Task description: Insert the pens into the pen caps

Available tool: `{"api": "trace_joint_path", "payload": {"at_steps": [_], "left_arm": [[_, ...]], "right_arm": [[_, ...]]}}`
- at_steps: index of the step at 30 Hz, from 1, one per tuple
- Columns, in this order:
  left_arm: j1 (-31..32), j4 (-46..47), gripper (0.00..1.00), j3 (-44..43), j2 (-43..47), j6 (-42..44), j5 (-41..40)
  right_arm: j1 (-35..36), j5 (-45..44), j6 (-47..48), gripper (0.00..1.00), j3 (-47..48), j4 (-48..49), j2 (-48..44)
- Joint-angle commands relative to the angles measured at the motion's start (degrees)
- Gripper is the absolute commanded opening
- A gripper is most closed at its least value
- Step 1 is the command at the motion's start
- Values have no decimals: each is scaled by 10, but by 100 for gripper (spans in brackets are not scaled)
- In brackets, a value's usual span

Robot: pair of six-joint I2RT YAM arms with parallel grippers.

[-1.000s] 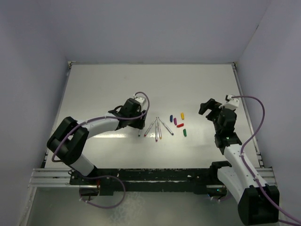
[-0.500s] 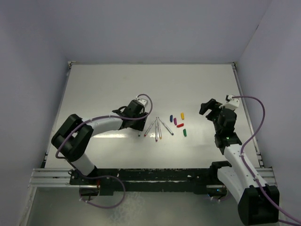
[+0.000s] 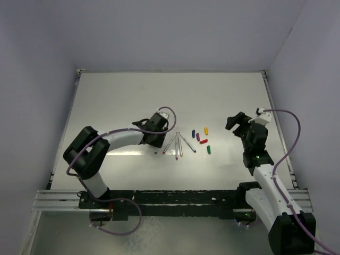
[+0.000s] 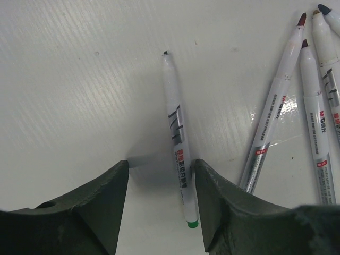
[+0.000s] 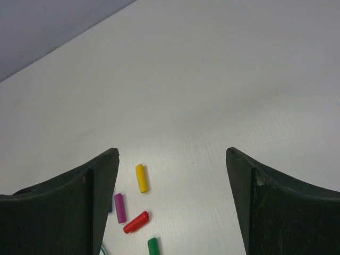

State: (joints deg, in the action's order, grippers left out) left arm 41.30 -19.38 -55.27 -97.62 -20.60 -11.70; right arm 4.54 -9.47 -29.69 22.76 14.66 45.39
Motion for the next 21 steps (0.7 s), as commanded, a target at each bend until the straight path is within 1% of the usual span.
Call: {"api": "trace_joint_path", "payload": {"at_steps": [1,6,13,14,16,18,19,20,21], "left_arm": [[3,-40,56,-3,-14,-10,-9],[4,-41,52,2,-19,-14,6],[4,-40,45,12,-35,-14,19],[4,-39,45,11,-40,-14,22],[5,-44,41,9,-49,-17,23],[4,-49,35,6,-57,-20,22],[4,-51,32,5,-60,-22,21],[4,-52,28,3,-63,-23,20],[4,-53,25,3,-65,-23,19]], "right_arm": [[-1,-9,-11,83,9,-4,-15],[-1,-9,-15,79,12,-16,-21],[-1,-18,-21,68,17,-32,-34],[-1,-18,-21,65,17,-33,-35],[-1,-17,-21,54,17,-33,-35],[-1,-11,-21,31,18,-34,-32],[-1,-8,-20,22,19,-34,-30],[-1,-4,-21,14,19,-33,-28],[-1,1,-21,11,19,-32,-25]]}}
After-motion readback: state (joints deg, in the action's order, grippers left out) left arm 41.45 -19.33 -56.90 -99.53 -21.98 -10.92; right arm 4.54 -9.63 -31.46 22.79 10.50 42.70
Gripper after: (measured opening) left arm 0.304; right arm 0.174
